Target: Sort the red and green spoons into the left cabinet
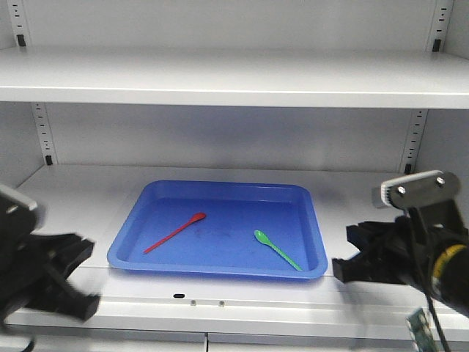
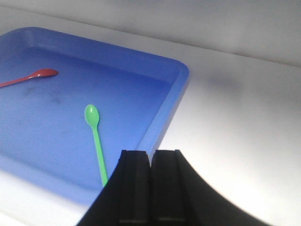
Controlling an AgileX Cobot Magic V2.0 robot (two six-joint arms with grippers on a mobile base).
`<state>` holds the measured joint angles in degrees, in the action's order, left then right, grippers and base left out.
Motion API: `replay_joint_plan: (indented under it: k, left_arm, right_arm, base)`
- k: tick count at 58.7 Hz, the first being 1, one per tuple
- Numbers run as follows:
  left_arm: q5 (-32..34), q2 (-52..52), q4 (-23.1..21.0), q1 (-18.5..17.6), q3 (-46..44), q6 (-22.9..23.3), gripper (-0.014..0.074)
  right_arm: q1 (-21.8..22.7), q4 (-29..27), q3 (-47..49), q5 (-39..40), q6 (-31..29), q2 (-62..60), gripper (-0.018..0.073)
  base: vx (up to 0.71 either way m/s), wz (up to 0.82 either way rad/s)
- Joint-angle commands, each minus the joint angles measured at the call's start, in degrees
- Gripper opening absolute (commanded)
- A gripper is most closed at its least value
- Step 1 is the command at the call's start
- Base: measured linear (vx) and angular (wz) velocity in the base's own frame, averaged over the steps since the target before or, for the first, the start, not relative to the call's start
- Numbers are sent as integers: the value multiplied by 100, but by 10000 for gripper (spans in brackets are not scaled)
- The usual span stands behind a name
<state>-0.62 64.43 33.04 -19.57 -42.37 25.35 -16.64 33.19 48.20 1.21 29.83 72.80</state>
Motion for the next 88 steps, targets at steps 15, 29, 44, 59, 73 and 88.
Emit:
replay_joint_plan:
  k: [15,29,44,59,73,88]
  left_arm:
    - [363,-2394,-495,-49,1471,49,-4]
    - [224,-3375,-445,-36,1786,-13,-4]
    - [173,-3555,-459,-36,1786,-13,-4]
    - [159,-3555,-464,-36,1786,-13,-4]
    - [62,-3529,-582,-36,1786,-152,-4]
    - [-471,-3937,-2443,-26,1920,-3049,-4]
  right_arm:
    - [15,-15,-1055,323,25,-1430,-3]
    - [15,-20,-1290,308,41,-1738,-3]
    - [15,-12,-1290,277,40,-1738,-3]
    - [15,-12,-1290,277,40,-1738,-3]
    - [15,-12,-1290,277,40,-1738,-3]
    - [15,-12,-1290,277,26,-1738,-3]
  base:
    - [0,0]
    - [0,0]
    - [0,0]
    - [0,0]
    - [0,0]
    - [0,0]
